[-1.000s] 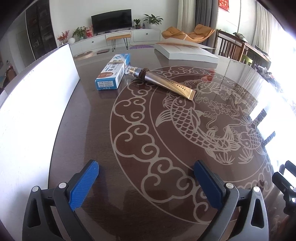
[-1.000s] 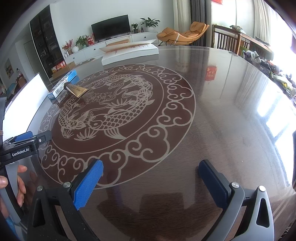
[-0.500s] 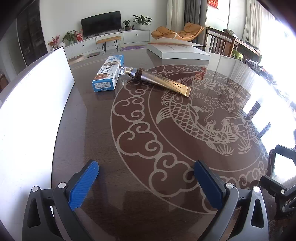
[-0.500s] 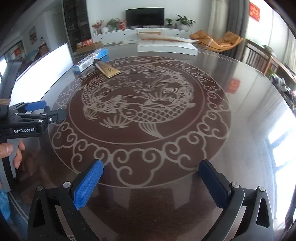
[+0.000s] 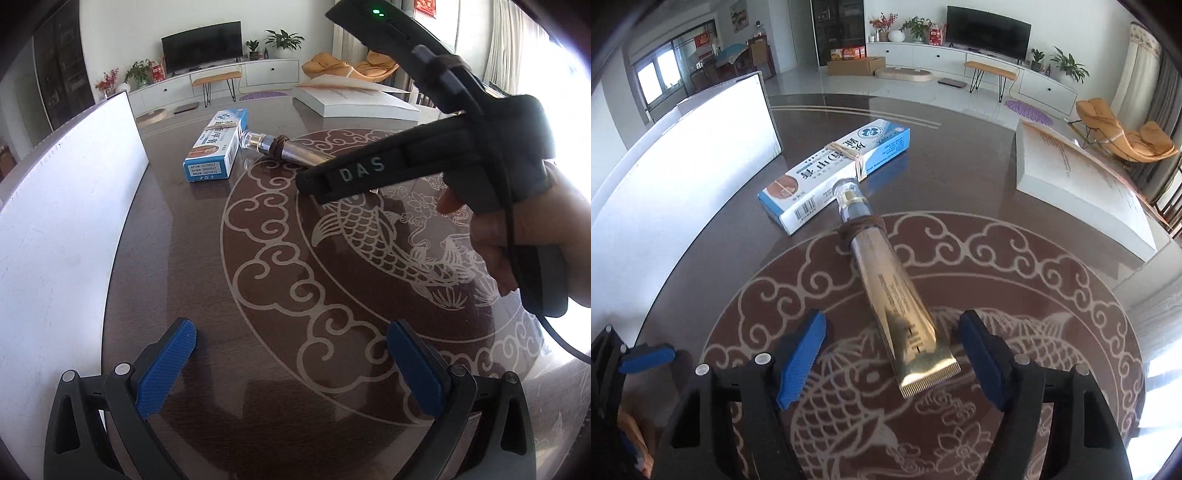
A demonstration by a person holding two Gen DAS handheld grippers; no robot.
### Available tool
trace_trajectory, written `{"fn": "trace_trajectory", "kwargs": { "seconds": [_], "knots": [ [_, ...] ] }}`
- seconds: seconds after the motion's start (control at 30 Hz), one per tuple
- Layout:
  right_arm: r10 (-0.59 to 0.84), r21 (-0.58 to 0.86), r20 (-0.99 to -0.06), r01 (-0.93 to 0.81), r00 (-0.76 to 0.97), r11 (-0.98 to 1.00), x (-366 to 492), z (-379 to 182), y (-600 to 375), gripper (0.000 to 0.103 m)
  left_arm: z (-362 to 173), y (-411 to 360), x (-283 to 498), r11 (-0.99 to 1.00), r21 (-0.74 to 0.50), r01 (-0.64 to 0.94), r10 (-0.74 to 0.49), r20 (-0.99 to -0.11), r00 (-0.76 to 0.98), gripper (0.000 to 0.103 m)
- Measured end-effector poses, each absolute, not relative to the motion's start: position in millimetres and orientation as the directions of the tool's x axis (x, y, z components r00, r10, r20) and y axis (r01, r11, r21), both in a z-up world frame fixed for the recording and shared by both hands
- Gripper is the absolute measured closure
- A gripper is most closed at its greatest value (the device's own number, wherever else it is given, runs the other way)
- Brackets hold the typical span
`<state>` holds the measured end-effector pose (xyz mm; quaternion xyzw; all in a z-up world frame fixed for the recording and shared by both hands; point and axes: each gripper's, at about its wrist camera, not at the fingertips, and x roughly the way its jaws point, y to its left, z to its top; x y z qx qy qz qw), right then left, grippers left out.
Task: Organize objects
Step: 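Grasp the gold HIH tube with the right tool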
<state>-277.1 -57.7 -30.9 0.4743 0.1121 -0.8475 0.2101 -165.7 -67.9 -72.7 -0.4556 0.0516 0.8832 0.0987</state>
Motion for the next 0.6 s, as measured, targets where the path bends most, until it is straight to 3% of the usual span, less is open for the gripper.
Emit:
{"fn": "trace_trajectory", "kwargs": {
  "seconds": [0.03, 0.1, 0.13, 0.33, 0.6],
  "knots": [
    [-0.246, 0.008, -0.846, 0.450, -0.472, -0.893, -280, -31, -59, 0.035, -73, -68, -166, -0.975, 0.001, -0.221, 0.127, -0.815, -0.565, 0.000],
    [-0.238, 0.007, -0.835, 0.422, -0.497, -0.907, -282, -29, -56, 0.068, -73, -68, -166, -0.975, 0.001, -0.221, 0.127, -0.815, -0.565, 0.000],
    [-0.232, 0.013, -0.835, 0.404, -0.498, -0.915, -282, -29, -51, 0.072, -73, -68, -166, -0.975, 0.001, -0.221, 0.127, -0.815, -0.565, 0.000],
    [-0.200, -0.012, -0.821, 0.365, -0.535, -0.931, -237, -28, -5, 0.074, -72, -67, -167, -0.975, -0.001, -0.222, 0.129, -0.816, -0.564, 0.000],
    [-0.040, -0.079, -0.793, 0.168, -0.608, -0.983, -123, -24, 102, 0.074, -73, -67, -167, -0.975, -0.001, -0.222, 0.129, -0.816, -0.564, 0.000]
  ]
}}
